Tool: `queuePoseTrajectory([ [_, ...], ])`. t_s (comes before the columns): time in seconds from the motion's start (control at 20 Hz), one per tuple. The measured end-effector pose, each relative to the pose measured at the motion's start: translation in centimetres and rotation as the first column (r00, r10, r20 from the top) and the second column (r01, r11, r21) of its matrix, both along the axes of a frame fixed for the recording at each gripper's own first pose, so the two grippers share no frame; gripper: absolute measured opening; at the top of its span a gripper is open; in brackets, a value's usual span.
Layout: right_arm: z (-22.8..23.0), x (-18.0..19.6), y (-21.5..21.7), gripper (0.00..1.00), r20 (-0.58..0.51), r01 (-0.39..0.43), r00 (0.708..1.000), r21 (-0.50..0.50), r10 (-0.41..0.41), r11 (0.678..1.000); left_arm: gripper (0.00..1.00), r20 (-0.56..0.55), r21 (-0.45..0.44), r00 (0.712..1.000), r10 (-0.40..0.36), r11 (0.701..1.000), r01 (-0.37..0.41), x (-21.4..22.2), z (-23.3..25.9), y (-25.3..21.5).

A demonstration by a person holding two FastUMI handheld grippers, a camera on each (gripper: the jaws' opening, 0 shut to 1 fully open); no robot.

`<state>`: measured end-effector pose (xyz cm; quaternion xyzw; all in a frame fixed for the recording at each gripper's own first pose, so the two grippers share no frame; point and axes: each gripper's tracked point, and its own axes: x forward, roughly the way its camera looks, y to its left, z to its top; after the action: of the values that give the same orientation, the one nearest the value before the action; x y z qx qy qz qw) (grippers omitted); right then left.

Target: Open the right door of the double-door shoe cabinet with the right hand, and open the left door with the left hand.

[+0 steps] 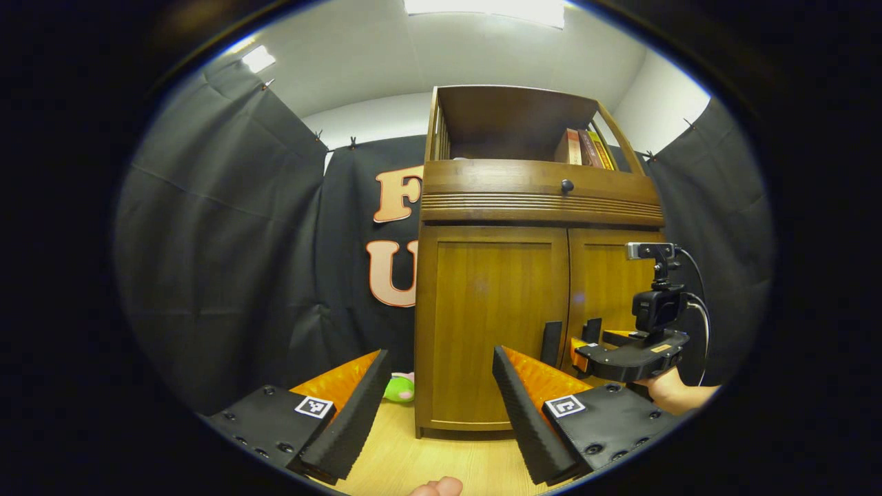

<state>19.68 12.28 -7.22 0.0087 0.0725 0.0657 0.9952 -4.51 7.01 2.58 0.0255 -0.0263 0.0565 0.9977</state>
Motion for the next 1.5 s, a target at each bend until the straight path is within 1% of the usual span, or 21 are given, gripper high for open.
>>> queuePoseTrajectory([
  [0.05,0.0,0.1,0.3,0.94,-0.003,-0.006,1.0,0.004,0.006,1.0,0.94,-0.002,-0.008,1.0,-0.011,1.0,0.011,-0.1,-0.1,-0.2],
  [0.1,-0.1,0.0,0.7,0.9,-0.004,-0.014,1.0,0.007,0.014,1.0,0.94,-0.003,-0.013,1.0,-0.02,1.0,0.02,-0.1,0.0,-0.3],
  [0.2,-0.1,-0.1,1.5,0.71,-0.008,-0.029,1.0,0.013,0.029,0.999,0.96,-0.003,-0.015,1.0,-0.027,1.0,0.027,-0.5,0.1,-0.3],
  [0.25,0.0,-0.1,1.5,0.3,-0.006,-0.021,1.0,0.019,0.021,1.0,0.96,-0.002,-0.014,1.0,-0.025,1.0,0.025,-0.8,0.0,-0.1],
  [0.3,-0.3,0.0,1.4,0.41,-0.015,-0.022,1.0,0.021,0.022,1.0,0.96,-0.004,-0.013,1.0,-0.02,1.0,0.02,-1.0,0.2,0.2],
  [0.4,-0.4,-0.1,1.5,0.4,-0.029,-0.037,0.999,0.032,0.037,0.999,0.96,-0.007,-0.002,1.0,-0.01,1.0,0.01,-1.6,0.4,0.7],
  [0.45,-0.4,-0.1,1.5,0.35,-0.026,-0.039,0.999,0.037,0.04,0.999,0.99,-0.004,0.004,1.0,-0.005,1.0,0.005,-1.8,0.6,0.9],
  [0.5,-0.5,0.0,1.5,0.34,-0.03,-0.04,0.999,0.038,0.041,0.998,0.99,-0.002,0.005,1.0,-0.002,1.0,0.002,-2.1,0.7,1.0],
  [0.55,-0.5,-0.1,1.4,0.43,-0.032,-0.04,0.999,0.039,0.041,0.998,0.98,-0.003,0.001,1.0,-0.002,1.0,0.002,-2.2,0.7,1.0],
  [0.6,-0.6,-0.3,1.4,0.42,-0.035,-0.038,0.999,0.049,0.04,0.998,0.97,-0.006,-0.008,1.0,-0.002,1.0,0.002,-2.2,0.6,1.0],
  [0.65,-0.8,-0.4,1.3,0.32,-0.037,-0.036,0.999,0.058,0.038,0.998,0.96,-0.011,-0.016,1.0,-0.002,1.0,0.002,-2.4,0.4,0.9],
  [0.8,-1.5,-1.1,1.2,0.32,-0.042,-0.036,0.998,0.049,0.038,0.998,0.94,-0.027,-0.029,1.0,-0.008,1.0,0.008,-2.8,0.0,0.7],
  [0.95,-1.9,-2.5,0.9,0.32,-0.041,-0.037,0.998,0.027,0.039,0.999,0.99,-0.031,-0.023,0.999,-0.009,1.0,0.008,-3.1,0.0,0.7],
  [1.0,-2.0,-3.1,0.8,0.32,-0.038,-0.04,0.998,0.028,0.041,0.999,0.96,-0.034,-0.024,0.999,-0.012,1.0,0.011,-3.1,0.0,0.6],
  [1.05,-1.9,-3.7,0.6,0.3,-0.03,-0.042,0.999,0.042,0.043,0.998,0.99,-0.035,-0.022,0.999,-0.016,1.0,0.015,-3.1,0.0,0.4],
  [1.1,-2.0,-4.5,0.4,0.29,-0.032,-0.046,0.998,0.054,0.048,0.997,0.96,-0.036,-0.019,0.999,-0.021,1.0,0.02,-3.1,0.1,0.1],
  [1.2,-1.7,-5.6,0.0,0.29,-0.036,-0.058,0.998,0.068,0.06,0.996,0.96,-0.037,-0.014,0.999,-0.031,0.999,0.031,-3.1,0.2,-0.5],
  [1.25,-1.6,-6.1,-0.2,0.29,-0.038,-0.064,0.997,0.065,0.067,0.996,0.96,-0.038,-0.016,0.998,-0.04,0.999,0.04,-3.1,0.2,-1.0],
  [1.3,-1.6,-6.8,-0.5,0.29,-0.04,-0.072,0.996,0.057,0.075,0.996,0.94,-0.038,-0.02,0.998,-0.05,0.999,0.049,-3.0,0.1,-1.5],
  [1.4,-1.5,-8.2,-1.2,0.29,-0.046,-0.082,0.995,0.055,0.084,0.995,0.96,-0.041,-0.029,0.997,-0.066,0.997,0.065,-2.8,-0.1,-2.6],
  [1.5,-1.5,-9.8,-2.1,0.29,-0.05,-0.083,0.995,0.069,0.086,0.994,0.94,-0.048,-0.037,0.996,-0.077,0.996,0.075,-2.6,-0.5,-3.6],
])
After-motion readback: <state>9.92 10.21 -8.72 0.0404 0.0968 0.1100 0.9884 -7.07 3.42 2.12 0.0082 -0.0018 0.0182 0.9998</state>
